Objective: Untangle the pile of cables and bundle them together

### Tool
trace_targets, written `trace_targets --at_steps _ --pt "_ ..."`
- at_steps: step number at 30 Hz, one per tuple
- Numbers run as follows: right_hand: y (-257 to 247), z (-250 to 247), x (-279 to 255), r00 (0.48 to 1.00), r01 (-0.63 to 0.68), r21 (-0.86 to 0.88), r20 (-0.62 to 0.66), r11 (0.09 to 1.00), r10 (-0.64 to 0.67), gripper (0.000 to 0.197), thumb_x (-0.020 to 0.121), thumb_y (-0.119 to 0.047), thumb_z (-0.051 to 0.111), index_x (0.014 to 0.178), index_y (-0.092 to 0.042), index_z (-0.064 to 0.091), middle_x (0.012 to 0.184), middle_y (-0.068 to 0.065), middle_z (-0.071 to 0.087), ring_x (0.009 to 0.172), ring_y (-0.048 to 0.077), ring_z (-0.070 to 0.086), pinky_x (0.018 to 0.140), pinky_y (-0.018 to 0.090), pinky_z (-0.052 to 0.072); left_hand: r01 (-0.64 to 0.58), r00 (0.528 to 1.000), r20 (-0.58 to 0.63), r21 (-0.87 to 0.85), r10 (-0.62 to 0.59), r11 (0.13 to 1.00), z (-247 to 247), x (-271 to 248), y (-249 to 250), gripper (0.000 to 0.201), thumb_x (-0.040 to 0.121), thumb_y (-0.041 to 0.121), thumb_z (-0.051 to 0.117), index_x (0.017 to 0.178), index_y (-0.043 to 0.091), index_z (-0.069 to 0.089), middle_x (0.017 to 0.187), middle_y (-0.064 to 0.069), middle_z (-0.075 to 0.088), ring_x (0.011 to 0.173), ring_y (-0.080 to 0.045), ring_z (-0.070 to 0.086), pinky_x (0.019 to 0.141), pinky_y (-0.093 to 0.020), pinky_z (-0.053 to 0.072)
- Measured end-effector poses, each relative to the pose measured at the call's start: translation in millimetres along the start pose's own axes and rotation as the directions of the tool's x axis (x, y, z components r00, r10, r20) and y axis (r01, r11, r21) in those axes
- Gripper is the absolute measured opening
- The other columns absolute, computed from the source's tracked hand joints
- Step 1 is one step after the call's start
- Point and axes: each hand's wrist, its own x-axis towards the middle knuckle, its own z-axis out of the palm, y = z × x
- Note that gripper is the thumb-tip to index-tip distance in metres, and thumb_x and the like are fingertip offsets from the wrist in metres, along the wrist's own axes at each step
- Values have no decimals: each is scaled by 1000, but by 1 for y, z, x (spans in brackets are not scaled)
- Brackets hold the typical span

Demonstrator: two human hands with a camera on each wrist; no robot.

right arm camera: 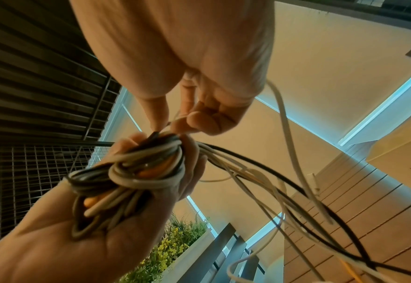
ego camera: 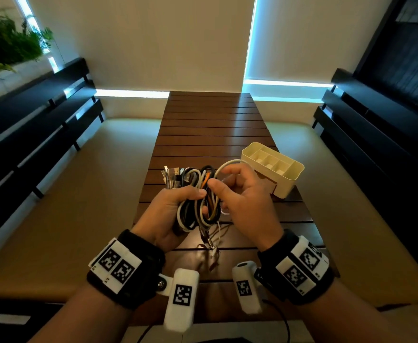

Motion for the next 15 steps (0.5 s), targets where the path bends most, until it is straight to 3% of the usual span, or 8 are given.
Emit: trace_targets --at_steps 3,7,10,13,15 --pt "0 1 0 1000 9 20 6 1000 -9 11 90 -20 71 95 -25 62 83 7 66 64 9 65 56 20 51 -4 1000 27 -2 4 1000 0 -2 -1 33 76 4 61 107 -6 66 92 -21 68 62 -20 66 50 -22 55" --pt "-2 1 -1 999 39 30 9 999 -39 15 91 -17 70 101 -24 61 79 5 66 66 13 68 55 24 54 -12 998 57 4 12 1000 -4 -4 -1 31 69 5 69 99 -3 73 93 -20 69 61 -18 65 53 -21 54" --pt "1 4 -2 987 146 -5 -61 989 -146 25 89 -14 71 103 -28 55 73 5 63 63 16 66 53 27 55 -30 998 51 -8 31 1000 -3 -3 -1 26 75 4 64 99 -3 73 93 -19 69 61 -18 65 52 -20 54" --pt "4 5 -4 956 277 -67 -81 959 -282 29 90 -10 70 99 -29 51 70 3 59 57 15 61 53 22 51 -48 998 39 -34 49 998 -1 -3 -1 28 79 4 59 104 -5 66 89 -17 69 59 -17 63 52 -20 54" --pt "5 3 -4 939 338 -61 -41 939 -341 30 90 -9 69 110 -25 55 72 1 58 58 16 59 53 24 52 -45 999 26 -38 46 998 -2 -3 -1 32 77 5 62 107 -6 63 89 -17 67 63 -18 62 52 -21 54"
